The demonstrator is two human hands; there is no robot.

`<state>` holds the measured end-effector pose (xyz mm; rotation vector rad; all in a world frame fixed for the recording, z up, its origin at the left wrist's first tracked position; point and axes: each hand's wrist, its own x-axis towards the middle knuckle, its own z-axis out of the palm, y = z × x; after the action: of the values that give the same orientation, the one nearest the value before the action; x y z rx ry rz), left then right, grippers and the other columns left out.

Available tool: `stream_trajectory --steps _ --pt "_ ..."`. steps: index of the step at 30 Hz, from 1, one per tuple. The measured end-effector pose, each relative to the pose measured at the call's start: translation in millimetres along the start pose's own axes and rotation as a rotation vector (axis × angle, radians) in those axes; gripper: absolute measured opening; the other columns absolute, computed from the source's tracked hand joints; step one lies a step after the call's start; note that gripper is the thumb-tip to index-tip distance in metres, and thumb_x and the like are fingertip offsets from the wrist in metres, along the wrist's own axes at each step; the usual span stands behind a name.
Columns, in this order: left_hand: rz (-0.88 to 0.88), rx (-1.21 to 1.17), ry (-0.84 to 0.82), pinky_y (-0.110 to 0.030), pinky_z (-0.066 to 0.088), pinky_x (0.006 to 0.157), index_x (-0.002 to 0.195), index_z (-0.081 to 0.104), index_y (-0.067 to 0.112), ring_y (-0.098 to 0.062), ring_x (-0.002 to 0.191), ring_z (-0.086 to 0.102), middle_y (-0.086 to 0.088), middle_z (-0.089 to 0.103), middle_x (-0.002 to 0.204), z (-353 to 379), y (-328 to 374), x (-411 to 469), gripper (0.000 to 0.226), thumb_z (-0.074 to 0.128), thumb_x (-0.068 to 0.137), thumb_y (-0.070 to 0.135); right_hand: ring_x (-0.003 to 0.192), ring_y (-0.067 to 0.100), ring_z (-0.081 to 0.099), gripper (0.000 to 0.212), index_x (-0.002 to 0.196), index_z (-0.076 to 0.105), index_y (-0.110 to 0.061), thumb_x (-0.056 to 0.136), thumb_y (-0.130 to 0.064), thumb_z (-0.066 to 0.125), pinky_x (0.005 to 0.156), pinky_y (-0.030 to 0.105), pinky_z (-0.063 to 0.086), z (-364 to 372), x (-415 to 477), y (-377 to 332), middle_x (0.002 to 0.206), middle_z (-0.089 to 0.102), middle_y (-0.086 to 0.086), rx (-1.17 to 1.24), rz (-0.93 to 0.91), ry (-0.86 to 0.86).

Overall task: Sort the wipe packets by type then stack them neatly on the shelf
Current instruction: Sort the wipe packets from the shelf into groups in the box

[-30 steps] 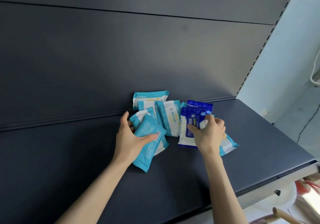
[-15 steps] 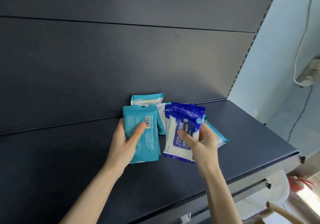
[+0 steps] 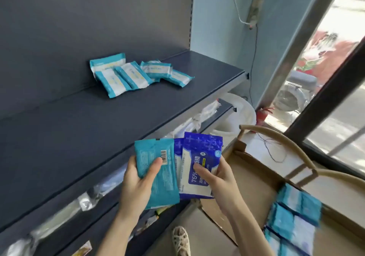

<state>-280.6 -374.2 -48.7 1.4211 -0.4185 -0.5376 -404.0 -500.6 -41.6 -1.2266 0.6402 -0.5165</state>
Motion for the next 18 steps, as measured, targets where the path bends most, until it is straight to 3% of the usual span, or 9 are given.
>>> stream_trajectory --steps 4,9,14,18 --pt "-0.115 0.004 -0.152 -0.027 0.054 0.071 0.11 0.056 0.022 -0.012 0.091 0.069 0.006 0.072 0.1 37.9 -16.4 -36.3 0.037 0.065 0.075 0.03 0.081 0.019 0.072 0.028 0.107 0.055 -0.015 0.083 -0.006 0.067 0.061 0.025 0.057 -44.2 -52.3 9.5 0.091 0.074 -0.005 -0.034 0.029 0.143" --pt "-0.213 0.032 -0.321 -0.024 0.055 0.061 0.106 0.06 0.017 -0.014 0.085 0.071 0.001 0.074 0.095 100.2 -42.7 -71.2 0.037 0.068 0.072 0.03 0.079 0.025 0.072 0.025 0.098 0.064 -0.011 0.075 -0.006 0.074 0.063 0.032 0.058 -113.0 -107.4 25.7 0.091 0.075 0.006 -0.043 0.055 0.379" --pt "-0.352 0.063 -0.515 -0.027 0.056 0.067 0.114 0.056 0.022 -0.014 0.093 0.069 0.002 0.072 0.103 177.1 -82.8 -109.2 0.037 0.064 0.08 0.034 0.085 0.029 0.071 0.022 0.103 0.062 -0.009 0.081 -0.008 0.068 0.074 0.041 0.059 -190.1 -166.8 44.7 0.097 0.073 0.011 0.055 0.114 0.554" --pt "-0.471 0.087 -0.621 -0.032 0.057 0.074 0.118 0.053 0.02 -0.015 0.094 0.069 0.0 0.071 0.107 237.5 -117.2 -142.4 0.031 0.058 0.088 0.029 0.083 0.026 0.071 0.02 0.106 0.059 -0.009 0.087 -0.006 0.062 0.07 0.036 0.059 -252.0 -201.0 62.8 0.096 0.074 0.01 0.158 0.173 0.654"
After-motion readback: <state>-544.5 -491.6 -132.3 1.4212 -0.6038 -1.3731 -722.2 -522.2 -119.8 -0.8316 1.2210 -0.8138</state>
